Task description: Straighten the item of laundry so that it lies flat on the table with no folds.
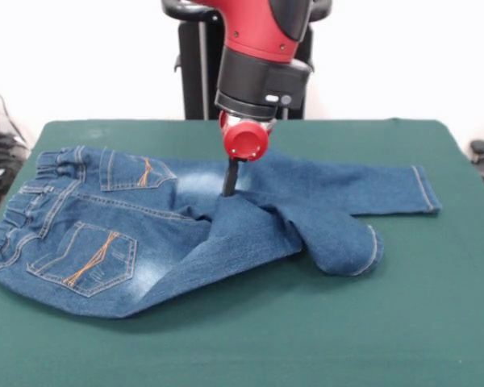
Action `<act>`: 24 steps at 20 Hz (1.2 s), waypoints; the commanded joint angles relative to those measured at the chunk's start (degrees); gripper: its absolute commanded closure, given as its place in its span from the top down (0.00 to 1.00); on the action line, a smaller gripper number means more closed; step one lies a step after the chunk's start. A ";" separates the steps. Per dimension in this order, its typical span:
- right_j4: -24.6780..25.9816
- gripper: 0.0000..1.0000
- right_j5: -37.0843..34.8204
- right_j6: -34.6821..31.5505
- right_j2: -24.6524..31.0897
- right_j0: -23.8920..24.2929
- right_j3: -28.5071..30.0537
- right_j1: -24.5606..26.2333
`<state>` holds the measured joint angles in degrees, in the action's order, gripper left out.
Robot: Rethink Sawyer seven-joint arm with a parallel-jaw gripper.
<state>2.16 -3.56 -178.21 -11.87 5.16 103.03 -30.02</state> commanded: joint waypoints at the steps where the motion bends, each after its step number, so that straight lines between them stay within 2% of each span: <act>1: 4.65 0.00 1.45 2.27 7.62 2.34 4.21 0.96; 5: 8.09 0.00 1.76 3.50 8.24 4.94 5.71 -0.15; 15: 13.11 0.00 1.25 3.13 9.22 7.74 6.29 -1.14; 20: 14.29 0.00 2.39 1.83 8.17 6.65 4.65 0.38; 21: 14.90 1.00 2.32 1.71 9.03 7.24 4.69 0.32; 24: 13.92 1.00 2.26 0.28 7.53 5.73 4.23 0.50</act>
<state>14.79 -3.42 -178.21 -9.09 12.77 104.55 -31.40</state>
